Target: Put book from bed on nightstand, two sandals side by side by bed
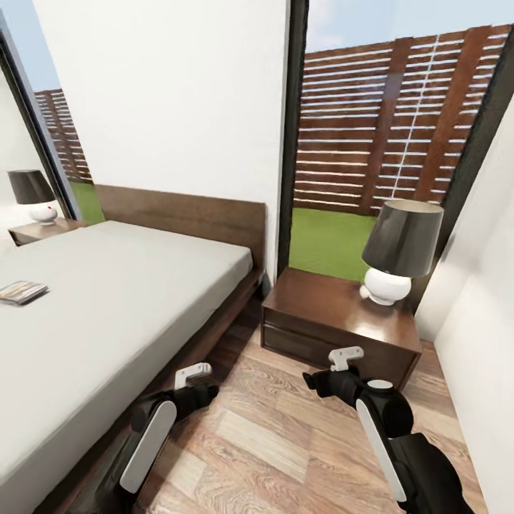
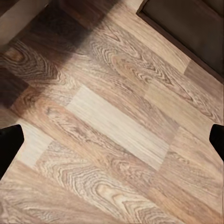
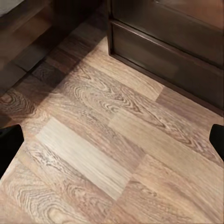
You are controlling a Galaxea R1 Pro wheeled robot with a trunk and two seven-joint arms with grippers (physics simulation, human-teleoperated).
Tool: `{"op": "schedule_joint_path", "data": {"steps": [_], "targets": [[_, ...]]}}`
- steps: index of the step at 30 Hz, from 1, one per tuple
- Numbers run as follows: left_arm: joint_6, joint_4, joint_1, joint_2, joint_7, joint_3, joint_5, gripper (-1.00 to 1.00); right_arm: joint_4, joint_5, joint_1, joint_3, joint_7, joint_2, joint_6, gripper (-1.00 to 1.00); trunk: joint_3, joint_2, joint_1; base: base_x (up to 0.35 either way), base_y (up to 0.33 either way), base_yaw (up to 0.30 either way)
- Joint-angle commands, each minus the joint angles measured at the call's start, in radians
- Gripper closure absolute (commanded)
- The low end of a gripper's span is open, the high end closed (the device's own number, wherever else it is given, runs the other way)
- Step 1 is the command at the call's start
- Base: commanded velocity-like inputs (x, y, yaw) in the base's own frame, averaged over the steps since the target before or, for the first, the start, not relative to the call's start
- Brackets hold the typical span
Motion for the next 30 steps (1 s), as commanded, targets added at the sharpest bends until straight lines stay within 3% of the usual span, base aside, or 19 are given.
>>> {"op": "schedule_joint_path", "data": {"steps": [1, 8, 9, 15, 18, 22, 30], "targets": [[0.002, -0.001, -0.001, 0.000, 0.010, -0.001, 0.010, -1.00, -0.001, -0.005, -0.003, 0.001, 0.005, -0.001, 0.004, -1.00, -0.001, 0.000, 0.000, 0.292, -0.001, 0.274], [0.054, -0.075, -0.056, -0.008, 0.014, 0.001, 0.011, -1.00, -0.001, -0.004, -0.021, 0.000, 0.053, -0.002, 0.005, -1.00, -0.001, 0.000, 0.000, 0.179, -0.001, 0.279], [0.095, -0.107, -0.093, -0.025, 0.026, 0.001, 0.010, -1.00, -0.001, -0.004, -0.039, -0.001, 0.082, -0.007, 0.005, -1.00, -0.001, 0.000, 0.000, 0.052, 0.000, 0.283], [0.166, -0.145, -0.144, -0.056, 0.073, 0.002, 0.008, -1.00, -0.001, -0.004, -0.063, -0.014, 0.102, -0.022, 0.004, -1.00, -0.001, 0.000, 0.000, 0.033, 0.000, 0.283], [0.207, -0.174, -0.181, -0.080, 0.134, 0.000, 0.010, -1.00, -0.001, -0.004, -0.088, -0.033, 0.111, -0.038, 0.004, -1.00, -0.001, 0.000, 0.000, 0.013, 0.000, 0.284], [0.221, -0.188, -0.195, -0.093, 0.161, -0.001, 0.011, -1.00, -0.001, -0.004, -0.117, -0.049, 0.114, -0.048, 0.004, -1.00, -0.001, 0.000, 0.000, 0.006, 0.000, 0.284], [0.235, -0.214, -0.207, -0.125, 0.185, -0.004, 0.011, -1.00, -0.001, -0.004, -0.146, -0.097, 0.117, -0.062, 0.005, -1.00, 0.024, 0.056, -0.030, 0.002, 0.000, 0.230]]}}
